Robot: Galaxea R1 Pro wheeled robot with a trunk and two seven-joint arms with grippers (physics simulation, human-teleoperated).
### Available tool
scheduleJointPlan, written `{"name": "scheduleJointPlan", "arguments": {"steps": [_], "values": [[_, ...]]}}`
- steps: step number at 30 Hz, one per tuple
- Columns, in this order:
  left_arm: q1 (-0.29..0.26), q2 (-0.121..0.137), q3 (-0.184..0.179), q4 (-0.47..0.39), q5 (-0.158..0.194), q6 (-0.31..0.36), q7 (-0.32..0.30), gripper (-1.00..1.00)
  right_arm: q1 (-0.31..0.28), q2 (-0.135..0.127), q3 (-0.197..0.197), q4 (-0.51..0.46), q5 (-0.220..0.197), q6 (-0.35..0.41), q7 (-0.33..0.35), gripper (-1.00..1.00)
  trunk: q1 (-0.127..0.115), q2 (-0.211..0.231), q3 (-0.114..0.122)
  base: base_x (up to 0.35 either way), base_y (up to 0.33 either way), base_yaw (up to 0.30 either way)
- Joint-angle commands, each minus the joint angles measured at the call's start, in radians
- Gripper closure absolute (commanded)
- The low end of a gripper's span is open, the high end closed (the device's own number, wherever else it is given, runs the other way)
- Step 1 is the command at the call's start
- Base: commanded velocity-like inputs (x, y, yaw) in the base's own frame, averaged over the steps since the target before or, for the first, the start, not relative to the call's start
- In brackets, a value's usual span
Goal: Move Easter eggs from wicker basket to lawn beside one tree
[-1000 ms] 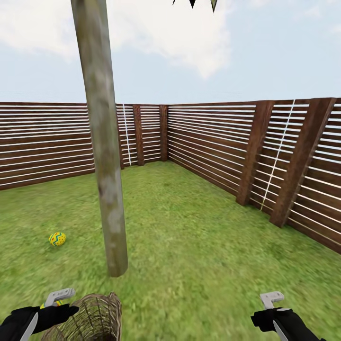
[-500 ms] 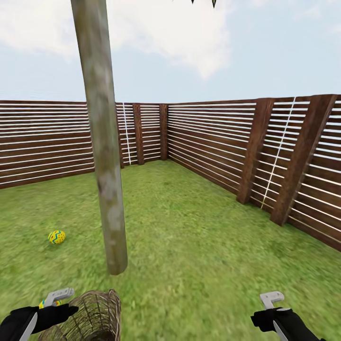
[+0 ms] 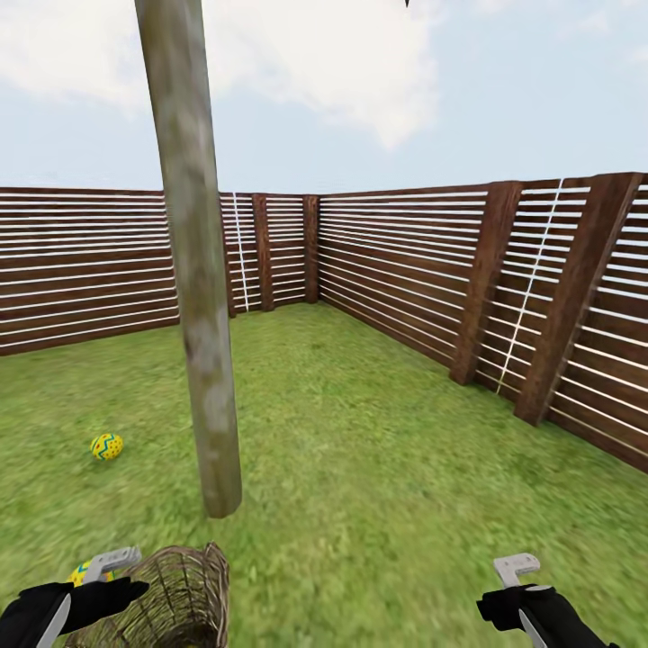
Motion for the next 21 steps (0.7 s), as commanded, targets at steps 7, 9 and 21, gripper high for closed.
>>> {"name": "scheduleJointPlan", "arguments": {"steps": [7, 9, 21], "values": [[-0.001, -0.001, 0.005, -0.001, 0.000, 0.007, -0.005, -1.00, -0.001, -0.001, 0.004, -0.001, -0.008, 0.005, -0.002, -1.00, 0.027, -0.050, -0.023, 0.000, 0.000, 0.000], [-0.001, -0.001, 0.005, -0.001, 0.000, 0.006, -0.005, -1.00, -0.001, -0.001, 0.005, -0.001, -0.007, 0.005, -0.002, -1.00, 0.035, -0.064, -0.029, 0.000, 0.000, 0.000], [-0.001, -0.001, 0.003, 0.000, 0.000, 0.006, -0.005, -1.00, -0.001, 0.000, 0.005, -0.001, -0.006, 0.005, -0.002, -1.00, 0.081, -0.148, -0.067, 0.000, 0.000, 0.000]]}}
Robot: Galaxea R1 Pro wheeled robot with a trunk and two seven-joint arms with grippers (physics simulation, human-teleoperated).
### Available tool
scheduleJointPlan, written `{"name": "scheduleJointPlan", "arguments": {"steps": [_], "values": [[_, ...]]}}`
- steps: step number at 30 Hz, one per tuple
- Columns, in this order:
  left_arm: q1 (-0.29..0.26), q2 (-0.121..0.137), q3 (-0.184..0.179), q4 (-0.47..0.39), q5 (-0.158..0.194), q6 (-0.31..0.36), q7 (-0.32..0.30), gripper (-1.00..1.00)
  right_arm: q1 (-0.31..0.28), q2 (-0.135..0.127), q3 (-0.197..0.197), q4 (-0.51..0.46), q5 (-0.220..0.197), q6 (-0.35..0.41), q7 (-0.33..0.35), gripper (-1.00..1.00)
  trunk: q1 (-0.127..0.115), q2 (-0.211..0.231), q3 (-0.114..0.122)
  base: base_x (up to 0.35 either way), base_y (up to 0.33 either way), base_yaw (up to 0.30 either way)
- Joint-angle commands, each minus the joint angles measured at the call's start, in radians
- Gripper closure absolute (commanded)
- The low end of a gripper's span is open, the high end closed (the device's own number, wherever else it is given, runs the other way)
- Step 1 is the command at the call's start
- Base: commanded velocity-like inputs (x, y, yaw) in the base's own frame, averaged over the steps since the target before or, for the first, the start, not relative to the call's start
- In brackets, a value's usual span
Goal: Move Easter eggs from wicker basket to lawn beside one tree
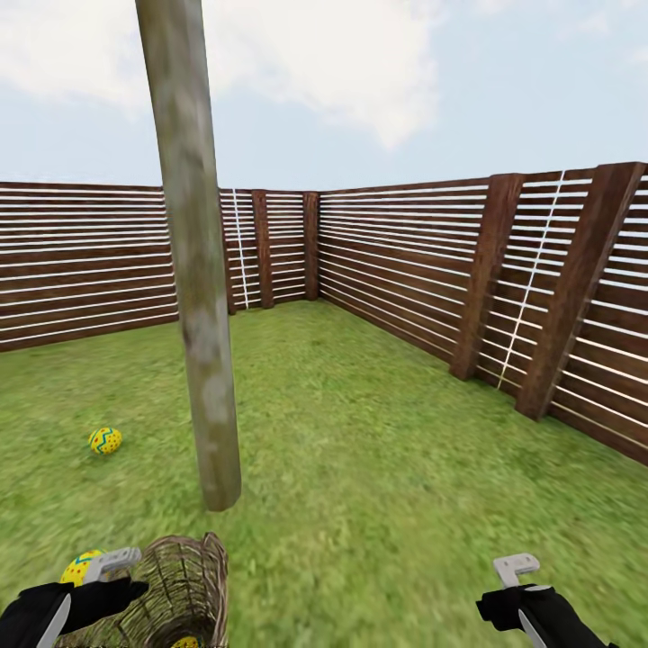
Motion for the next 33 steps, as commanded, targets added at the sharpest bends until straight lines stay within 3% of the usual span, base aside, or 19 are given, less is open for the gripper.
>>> {"name": "scheduleJointPlan", "arguments": {"steps": [1, 33], "values": [[-0.001, -0.001, 0.003, -0.001, 0.000, 0.007, -0.005, -1.00, -0.001, -0.001, 0.004, -0.001, -0.008, 0.005, -0.002, -1.00, 0.004, -0.008, -0.004, 0.000, 0.000, 0.000], [-0.001, -0.009, -0.002, -0.001, 0.000, 0.007, -0.003, -1.00, -0.001, -0.001, 0.004, 0.000, -0.006, 0.003, -0.002, -1.00, 0.127, -0.232, -0.105, 0.000, 0.000, 0.000]]}}
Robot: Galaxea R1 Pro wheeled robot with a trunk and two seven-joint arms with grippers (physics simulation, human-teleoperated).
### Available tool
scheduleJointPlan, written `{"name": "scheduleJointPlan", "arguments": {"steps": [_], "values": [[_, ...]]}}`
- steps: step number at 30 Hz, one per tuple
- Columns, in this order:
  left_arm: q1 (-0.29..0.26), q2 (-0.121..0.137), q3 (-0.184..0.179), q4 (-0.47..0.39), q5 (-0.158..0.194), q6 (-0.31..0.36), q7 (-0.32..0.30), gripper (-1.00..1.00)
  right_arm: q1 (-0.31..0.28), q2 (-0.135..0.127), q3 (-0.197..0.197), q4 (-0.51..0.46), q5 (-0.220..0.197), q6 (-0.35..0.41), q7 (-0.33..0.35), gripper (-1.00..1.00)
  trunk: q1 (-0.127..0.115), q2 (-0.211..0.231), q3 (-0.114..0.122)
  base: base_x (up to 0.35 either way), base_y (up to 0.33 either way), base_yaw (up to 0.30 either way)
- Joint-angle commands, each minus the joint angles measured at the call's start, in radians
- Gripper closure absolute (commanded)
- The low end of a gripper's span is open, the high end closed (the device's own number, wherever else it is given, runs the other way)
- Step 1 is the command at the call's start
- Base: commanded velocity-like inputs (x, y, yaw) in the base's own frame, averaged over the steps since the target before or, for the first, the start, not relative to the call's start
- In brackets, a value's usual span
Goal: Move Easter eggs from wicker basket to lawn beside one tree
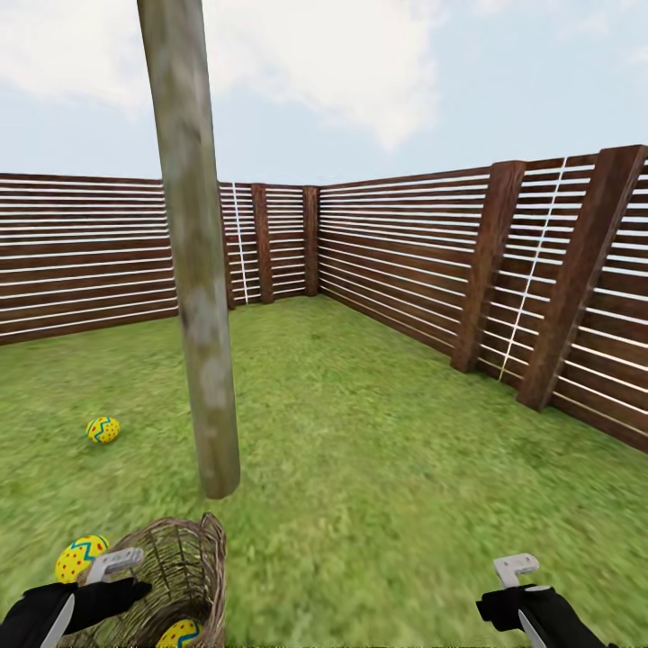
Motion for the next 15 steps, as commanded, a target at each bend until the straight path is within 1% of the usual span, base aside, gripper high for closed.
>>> {"name": "scheduleJointPlan", "arguments": {"steps": [1, 15], "values": [[-0.001, -0.001, 0.004, -0.001, 0.000, 0.007, -0.005, -1.00, -0.001, -0.001, 0.004, -0.001, -0.007, 0.005, -0.002, -1.00, 0.004, -0.008, -0.004, 0.000, 0.000, 0.000], [0.000, -0.003, 0.004, -0.001, 0.000, 0.007, -0.005, -1.00, -0.001, 0.000, 0.005, -0.001, -0.007, 0.005, -0.002, -1.00, 0.057, -0.106, -0.048, 0.000, 0.000, 0.000]]}}
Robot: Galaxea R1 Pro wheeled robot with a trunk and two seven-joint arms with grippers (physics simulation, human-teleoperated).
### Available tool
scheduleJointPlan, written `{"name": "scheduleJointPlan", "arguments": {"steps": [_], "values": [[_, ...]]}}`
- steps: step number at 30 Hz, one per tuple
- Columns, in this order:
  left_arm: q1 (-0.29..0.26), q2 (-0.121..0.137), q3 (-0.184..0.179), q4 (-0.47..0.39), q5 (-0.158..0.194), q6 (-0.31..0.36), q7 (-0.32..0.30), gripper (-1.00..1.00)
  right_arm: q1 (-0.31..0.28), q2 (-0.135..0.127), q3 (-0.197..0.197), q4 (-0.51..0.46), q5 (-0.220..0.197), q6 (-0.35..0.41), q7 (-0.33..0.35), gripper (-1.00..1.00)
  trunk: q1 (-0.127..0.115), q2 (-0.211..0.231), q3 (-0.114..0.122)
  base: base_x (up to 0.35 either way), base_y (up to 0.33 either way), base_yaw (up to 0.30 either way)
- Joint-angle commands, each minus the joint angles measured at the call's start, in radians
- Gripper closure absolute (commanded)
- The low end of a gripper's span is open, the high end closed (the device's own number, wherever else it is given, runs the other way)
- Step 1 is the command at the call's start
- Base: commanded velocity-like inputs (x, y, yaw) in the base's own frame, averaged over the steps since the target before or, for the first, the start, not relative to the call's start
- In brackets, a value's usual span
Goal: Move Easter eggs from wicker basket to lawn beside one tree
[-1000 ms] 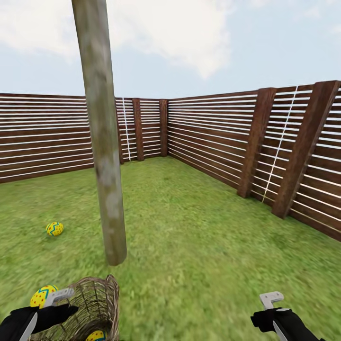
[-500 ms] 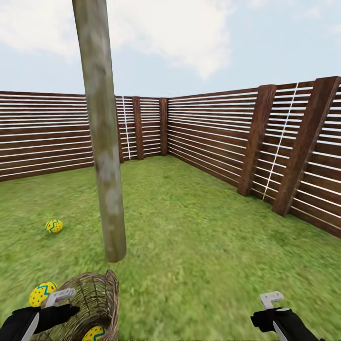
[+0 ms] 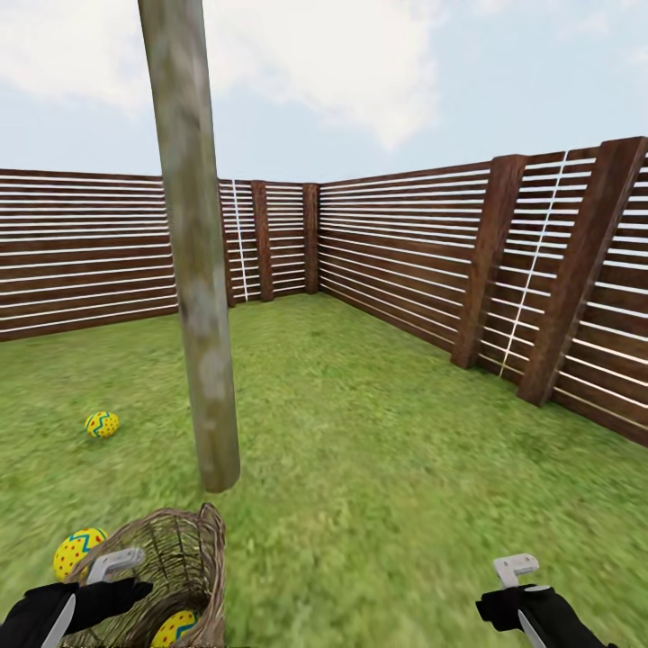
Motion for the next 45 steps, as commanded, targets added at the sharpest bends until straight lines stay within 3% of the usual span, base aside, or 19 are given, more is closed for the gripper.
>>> {"name": "scheduleJointPlan", "arguments": {"steps": [1, 37, 45], "values": [[-0.001, -0.001, 0.004, -0.001, 0.000, 0.007, -0.005, -1.00, -0.001, -0.001, 0.004, -0.001, -0.007, 0.005, -0.002, -1.00, 0.004, -0.008, -0.004, 0.000, 0.000, 0.000], [-0.001, -0.021, 0.002, 0.001, -0.003, 0.007, -0.002, -1.00, -0.001, -0.001, 0.004, -0.001, -0.006, 0.003, -0.002, -1.00, 0.142, -0.260, -0.117, 0.000, 0.000, 0.000], [-0.001, -0.022, 0.003, 0.000, -0.003, 0.005, -0.004, -1.00, -0.001, -0.001, 0.004, -0.001, -0.006, 0.003, -0.002, -1.00, 0.142, -0.260, -0.117, 0.044, 0.000, 0.000]]}}
